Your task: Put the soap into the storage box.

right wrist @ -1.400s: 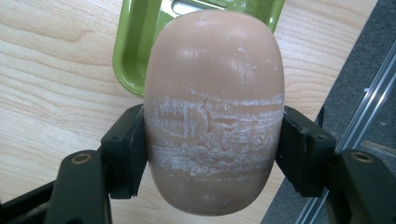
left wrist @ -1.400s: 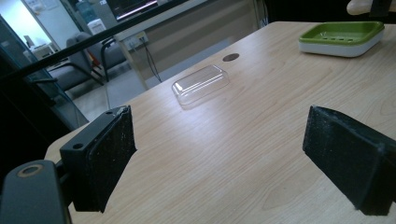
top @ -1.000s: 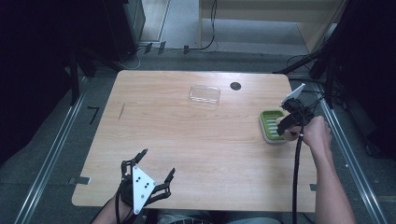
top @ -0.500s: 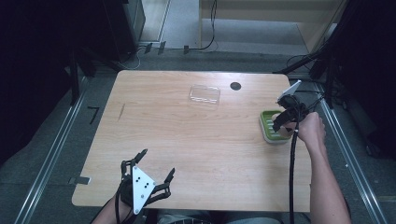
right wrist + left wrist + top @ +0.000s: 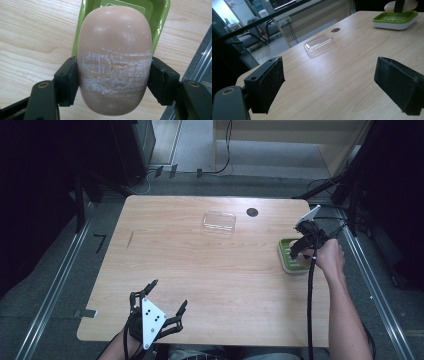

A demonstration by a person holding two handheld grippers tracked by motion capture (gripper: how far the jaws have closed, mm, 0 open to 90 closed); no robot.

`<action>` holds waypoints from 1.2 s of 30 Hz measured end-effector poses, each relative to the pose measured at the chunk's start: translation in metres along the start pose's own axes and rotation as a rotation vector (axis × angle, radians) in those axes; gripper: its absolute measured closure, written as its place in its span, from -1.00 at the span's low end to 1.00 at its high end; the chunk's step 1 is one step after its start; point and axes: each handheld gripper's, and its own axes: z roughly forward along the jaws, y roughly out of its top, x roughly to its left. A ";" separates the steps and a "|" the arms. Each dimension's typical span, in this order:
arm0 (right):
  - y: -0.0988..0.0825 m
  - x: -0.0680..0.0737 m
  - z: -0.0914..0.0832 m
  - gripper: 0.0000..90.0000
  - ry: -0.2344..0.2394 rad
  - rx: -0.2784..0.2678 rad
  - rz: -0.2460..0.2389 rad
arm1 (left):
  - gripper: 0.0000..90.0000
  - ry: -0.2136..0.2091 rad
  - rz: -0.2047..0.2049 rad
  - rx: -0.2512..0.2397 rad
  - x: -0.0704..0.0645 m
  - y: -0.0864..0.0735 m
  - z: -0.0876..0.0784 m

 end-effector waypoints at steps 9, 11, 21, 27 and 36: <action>0.007 0.001 0.007 -0.26 0.006 -0.001 0.015 | -0.78 0.000 -0.001 -0.001 0.000 0.000 0.000; 0.008 0.001 0.008 -0.26 0.005 0.001 0.017 | -0.78 0.001 -0.002 -0.001 0.000 0.000 0.000; 0.009 -0.001 0.014 -0.26 0.022 -0.008 0.037 | -0.78 0.001 -0.001 -0.001 0.000 0.000 0.000; 0.009 -0.003 0.016 -0.26 0.026 -0.014 0.055 | -0.78 0.001 -0.001 -0.003 0.000 0.000 0.000; 0.010 -0.004 0.021 -0.26 0.022 -0.024 0.066 | -0.78 -0.001 0.000 -0.003 0.000 0.000 0.000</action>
